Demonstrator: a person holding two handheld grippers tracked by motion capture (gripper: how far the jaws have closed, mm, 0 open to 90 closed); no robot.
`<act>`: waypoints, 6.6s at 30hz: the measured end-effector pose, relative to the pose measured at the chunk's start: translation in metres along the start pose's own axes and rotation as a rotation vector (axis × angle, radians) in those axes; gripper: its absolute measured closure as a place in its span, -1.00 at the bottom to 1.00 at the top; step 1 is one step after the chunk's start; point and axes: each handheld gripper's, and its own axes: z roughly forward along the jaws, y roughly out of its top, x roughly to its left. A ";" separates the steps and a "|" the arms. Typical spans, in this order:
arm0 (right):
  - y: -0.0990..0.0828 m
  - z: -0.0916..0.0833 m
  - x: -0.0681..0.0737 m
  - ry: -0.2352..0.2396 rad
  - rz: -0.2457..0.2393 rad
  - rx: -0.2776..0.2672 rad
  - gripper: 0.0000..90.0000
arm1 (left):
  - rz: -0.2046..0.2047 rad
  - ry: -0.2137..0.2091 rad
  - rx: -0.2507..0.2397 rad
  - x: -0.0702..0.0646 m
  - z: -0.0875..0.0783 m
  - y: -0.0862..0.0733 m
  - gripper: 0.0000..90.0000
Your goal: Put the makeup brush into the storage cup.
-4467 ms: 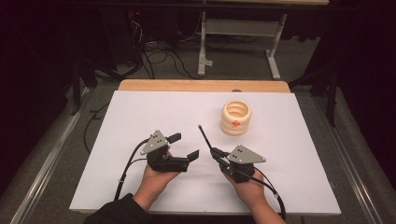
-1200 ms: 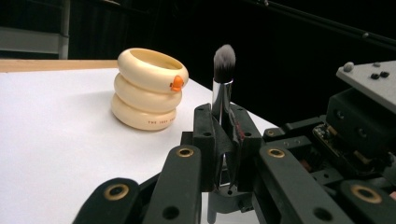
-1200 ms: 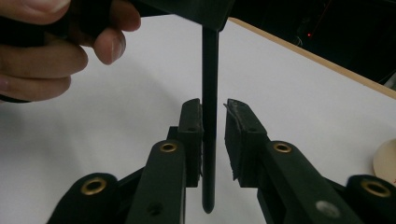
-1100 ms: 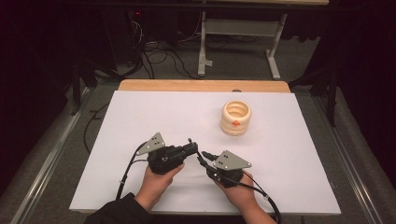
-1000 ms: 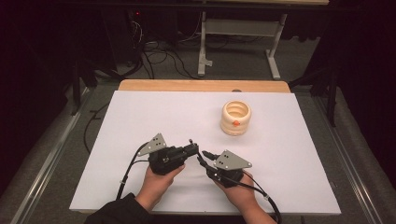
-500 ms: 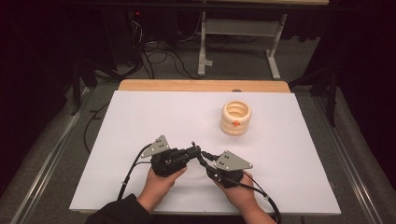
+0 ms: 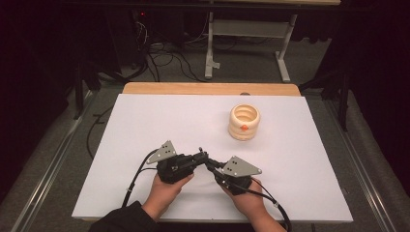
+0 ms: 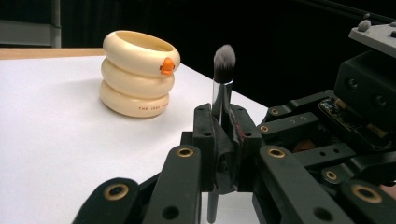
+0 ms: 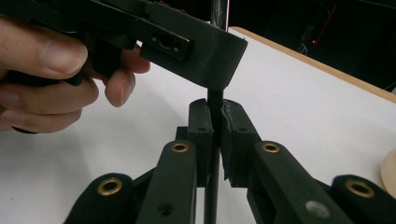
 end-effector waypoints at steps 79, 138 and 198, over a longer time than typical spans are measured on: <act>-0.007 -0.047 -0.054 -0.175 0.101 -0.054 0.91 | 0.132 0.211 0.124 0.022 -0.011 -0.003 -0.37; 0.030 -0.068 -0.115 -0.337 0.198 -0.110 0.91 | 0.144 0.216 0.140 0.019 -0.029 -0.008 -1.00; 0.075 -0.020 -0.164 -0.389 0.209 -0.104 0.91 | 0.133 0.191 0.105 0.017 -0.035 -0.006 -1.00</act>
